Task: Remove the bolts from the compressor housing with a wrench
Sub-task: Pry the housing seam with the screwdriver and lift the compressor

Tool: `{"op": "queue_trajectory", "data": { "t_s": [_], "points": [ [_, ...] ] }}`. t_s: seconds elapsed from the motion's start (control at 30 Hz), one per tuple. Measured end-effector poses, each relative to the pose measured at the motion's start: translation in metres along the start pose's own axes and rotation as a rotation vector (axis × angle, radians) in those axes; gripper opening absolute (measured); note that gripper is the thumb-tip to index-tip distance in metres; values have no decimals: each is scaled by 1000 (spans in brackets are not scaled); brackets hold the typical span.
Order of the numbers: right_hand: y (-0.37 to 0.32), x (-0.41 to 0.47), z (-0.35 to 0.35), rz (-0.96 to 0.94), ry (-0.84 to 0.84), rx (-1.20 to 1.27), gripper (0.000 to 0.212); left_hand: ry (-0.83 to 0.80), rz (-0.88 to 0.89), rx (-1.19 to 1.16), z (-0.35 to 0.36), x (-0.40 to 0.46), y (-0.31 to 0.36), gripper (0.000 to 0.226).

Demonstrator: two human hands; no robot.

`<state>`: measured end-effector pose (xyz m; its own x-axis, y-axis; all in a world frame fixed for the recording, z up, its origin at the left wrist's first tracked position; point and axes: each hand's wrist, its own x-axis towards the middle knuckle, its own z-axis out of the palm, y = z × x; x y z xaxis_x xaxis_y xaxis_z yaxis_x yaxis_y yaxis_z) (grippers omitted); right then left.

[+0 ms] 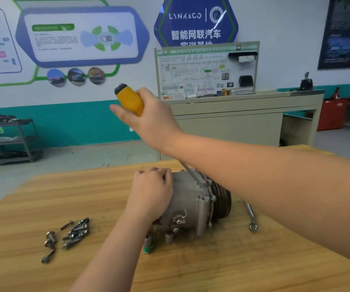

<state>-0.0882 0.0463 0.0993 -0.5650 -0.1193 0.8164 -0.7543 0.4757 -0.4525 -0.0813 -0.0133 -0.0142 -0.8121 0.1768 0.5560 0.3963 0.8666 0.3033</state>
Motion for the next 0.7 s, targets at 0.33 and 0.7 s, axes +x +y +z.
{"op": "queue_trajectory", "data": {
  "t_s": [0.33,0.7],
  "points": [
    [13,27,-93,115,579,421,23,10,-38,-42,-1,-2,1,36],
    [41,-6,-67,86,545,450,24,135,-291,-485,4,-5,-7,26]
  ]
}}
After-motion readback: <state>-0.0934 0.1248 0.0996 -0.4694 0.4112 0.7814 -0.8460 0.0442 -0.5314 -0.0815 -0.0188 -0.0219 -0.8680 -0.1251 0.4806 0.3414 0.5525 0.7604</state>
